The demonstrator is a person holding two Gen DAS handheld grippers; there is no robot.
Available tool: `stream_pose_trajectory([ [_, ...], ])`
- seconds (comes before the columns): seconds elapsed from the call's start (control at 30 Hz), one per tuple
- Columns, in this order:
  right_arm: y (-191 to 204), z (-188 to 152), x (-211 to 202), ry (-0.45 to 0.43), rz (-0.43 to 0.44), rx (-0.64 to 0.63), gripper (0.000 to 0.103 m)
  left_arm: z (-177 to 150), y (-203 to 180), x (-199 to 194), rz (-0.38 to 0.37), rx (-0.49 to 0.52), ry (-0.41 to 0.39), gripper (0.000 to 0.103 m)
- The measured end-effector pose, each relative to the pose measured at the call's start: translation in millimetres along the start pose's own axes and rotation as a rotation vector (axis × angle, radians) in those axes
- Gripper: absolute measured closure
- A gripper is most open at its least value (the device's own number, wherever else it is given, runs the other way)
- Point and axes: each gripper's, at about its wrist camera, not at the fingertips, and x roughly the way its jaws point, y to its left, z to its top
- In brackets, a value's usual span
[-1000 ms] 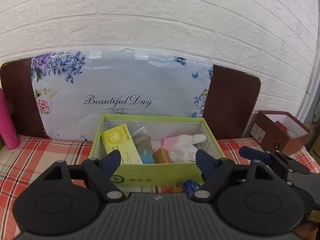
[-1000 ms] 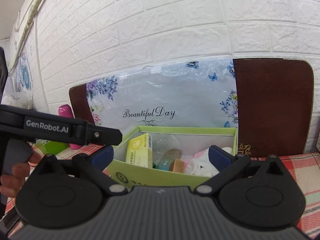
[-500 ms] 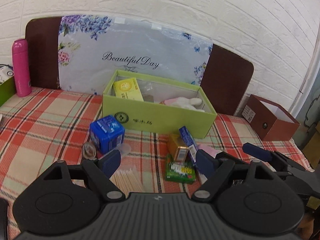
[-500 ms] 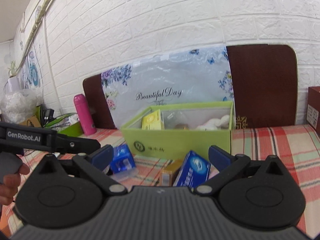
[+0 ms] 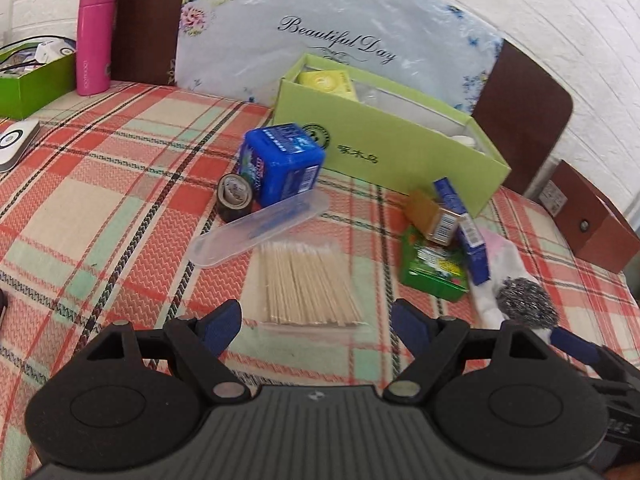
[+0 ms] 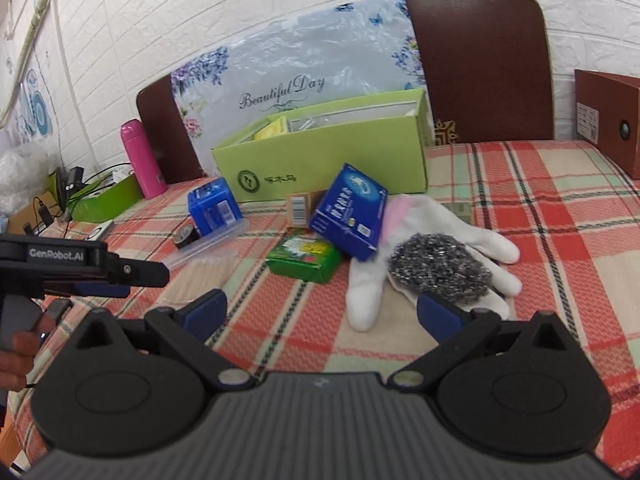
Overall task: Organize objects
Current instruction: 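Withdraw both tools from the green box back toward the table, then grasp the toothpick bundle with left tool while right tool grasps steel wool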
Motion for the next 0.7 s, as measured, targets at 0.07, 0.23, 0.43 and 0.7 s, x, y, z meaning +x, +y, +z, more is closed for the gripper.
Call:
stream_pose_trajectory([
  [0.07,-5,3,-3,-0.013,-0.011,0.009,0.0,1,0,11,0.018,0.003,0.008,0.018],
  [0.23,-13,5,-8,-0.028,-0.039,0.015,0.0,3,-4,37,0.077,0.018,0.015,0.018],
  [0.43,-23,6,-11,-0.043,-0.096,-0.034,0.0,6,-16,50,0.02,0.08,0.007,0.043],
  [0.7,-38,16,2,-0.045,-0.15,-0.098,0.006,-12,-30,32,-0.131,0.169,0.087,0.064],
])
